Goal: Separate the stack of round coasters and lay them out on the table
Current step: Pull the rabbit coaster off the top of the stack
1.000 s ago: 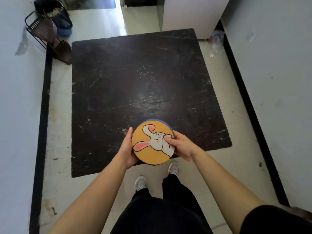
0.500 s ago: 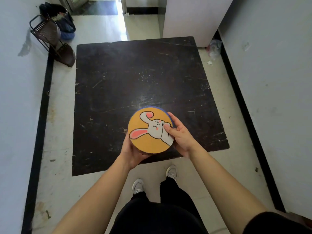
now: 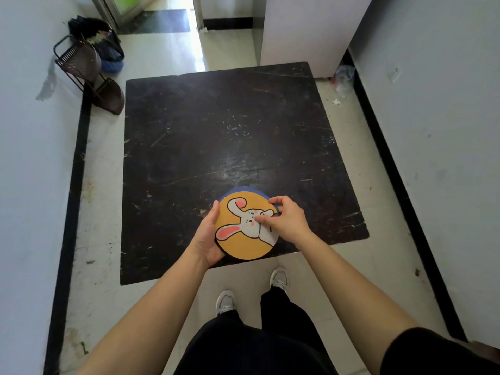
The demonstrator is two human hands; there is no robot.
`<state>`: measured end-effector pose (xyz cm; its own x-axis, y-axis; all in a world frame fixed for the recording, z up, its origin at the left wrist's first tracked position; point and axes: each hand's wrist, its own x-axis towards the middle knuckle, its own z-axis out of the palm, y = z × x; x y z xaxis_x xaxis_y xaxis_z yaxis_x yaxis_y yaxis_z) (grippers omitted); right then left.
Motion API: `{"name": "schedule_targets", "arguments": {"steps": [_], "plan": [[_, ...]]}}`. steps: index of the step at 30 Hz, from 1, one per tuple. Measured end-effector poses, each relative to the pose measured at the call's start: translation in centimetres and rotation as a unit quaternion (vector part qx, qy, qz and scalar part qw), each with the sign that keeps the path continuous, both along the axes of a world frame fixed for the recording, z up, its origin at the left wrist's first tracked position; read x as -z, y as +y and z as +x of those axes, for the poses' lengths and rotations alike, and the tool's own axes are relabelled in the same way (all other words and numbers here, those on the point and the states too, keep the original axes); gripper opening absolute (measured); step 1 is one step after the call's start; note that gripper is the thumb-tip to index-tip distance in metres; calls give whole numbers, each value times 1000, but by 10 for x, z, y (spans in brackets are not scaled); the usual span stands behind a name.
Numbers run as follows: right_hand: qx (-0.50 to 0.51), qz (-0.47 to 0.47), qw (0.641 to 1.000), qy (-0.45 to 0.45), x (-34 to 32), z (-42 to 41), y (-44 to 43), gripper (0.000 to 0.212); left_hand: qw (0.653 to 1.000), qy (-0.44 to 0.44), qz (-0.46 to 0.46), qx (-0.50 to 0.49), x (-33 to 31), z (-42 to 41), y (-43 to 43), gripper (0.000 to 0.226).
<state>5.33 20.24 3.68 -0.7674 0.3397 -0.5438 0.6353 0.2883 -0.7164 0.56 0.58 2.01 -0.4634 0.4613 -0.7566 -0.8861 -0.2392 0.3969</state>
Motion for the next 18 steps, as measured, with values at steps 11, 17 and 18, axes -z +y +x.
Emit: {"name": "schedule_targets", "arguments": {"steps": [11,17,18], "plan": [[18,44,998,-30,-12,-8,-9,31,997,-23,-9,-66,-6,5,-1,60],[38,70,997,23,1,-3,-10,23,979,-25,-24,-199,-11,-6,-14,63],[60,39,997,10,9,0,-10,24,976,-18,-40,-214,-11,-10,-21,62]]}}
